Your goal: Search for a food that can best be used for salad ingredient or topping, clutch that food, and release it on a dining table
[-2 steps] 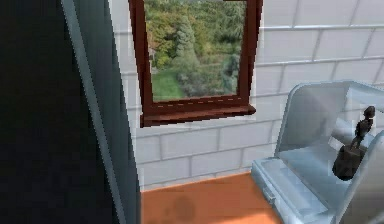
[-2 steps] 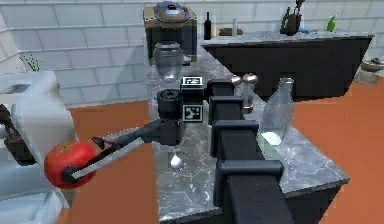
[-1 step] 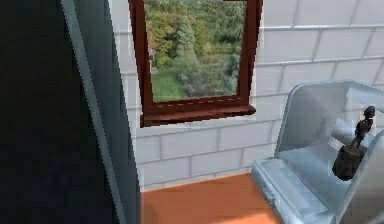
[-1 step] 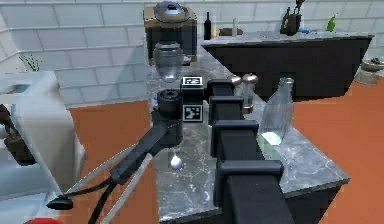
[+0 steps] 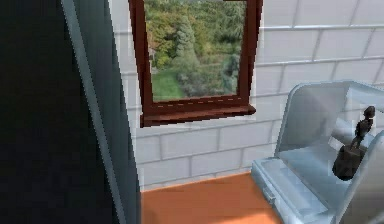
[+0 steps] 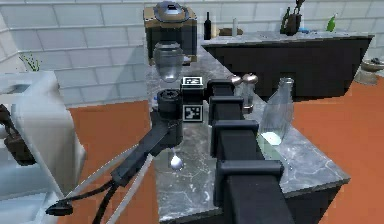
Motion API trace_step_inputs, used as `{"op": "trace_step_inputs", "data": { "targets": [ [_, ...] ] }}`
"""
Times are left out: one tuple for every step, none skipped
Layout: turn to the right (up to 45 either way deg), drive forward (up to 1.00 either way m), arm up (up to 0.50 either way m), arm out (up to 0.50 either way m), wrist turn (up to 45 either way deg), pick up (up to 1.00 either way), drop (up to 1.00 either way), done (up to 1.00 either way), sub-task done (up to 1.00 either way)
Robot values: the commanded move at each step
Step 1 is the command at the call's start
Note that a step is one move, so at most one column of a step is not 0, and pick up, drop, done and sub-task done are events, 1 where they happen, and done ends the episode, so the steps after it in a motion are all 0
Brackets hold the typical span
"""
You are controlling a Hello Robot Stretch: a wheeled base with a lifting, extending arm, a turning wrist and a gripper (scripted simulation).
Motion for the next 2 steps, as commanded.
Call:
{"op": "trace_step_inputs", "data": {
  "targets": [
    [0.0, 0.0, 0.0, -0.18, 0.0, 0.0, 0.0, 0.0, 0.0],
    [-45.0, 0.0, 0.0, 0.0, 0.0, 0.0, 0.0, 0.0, 0.0]
  ]
}}
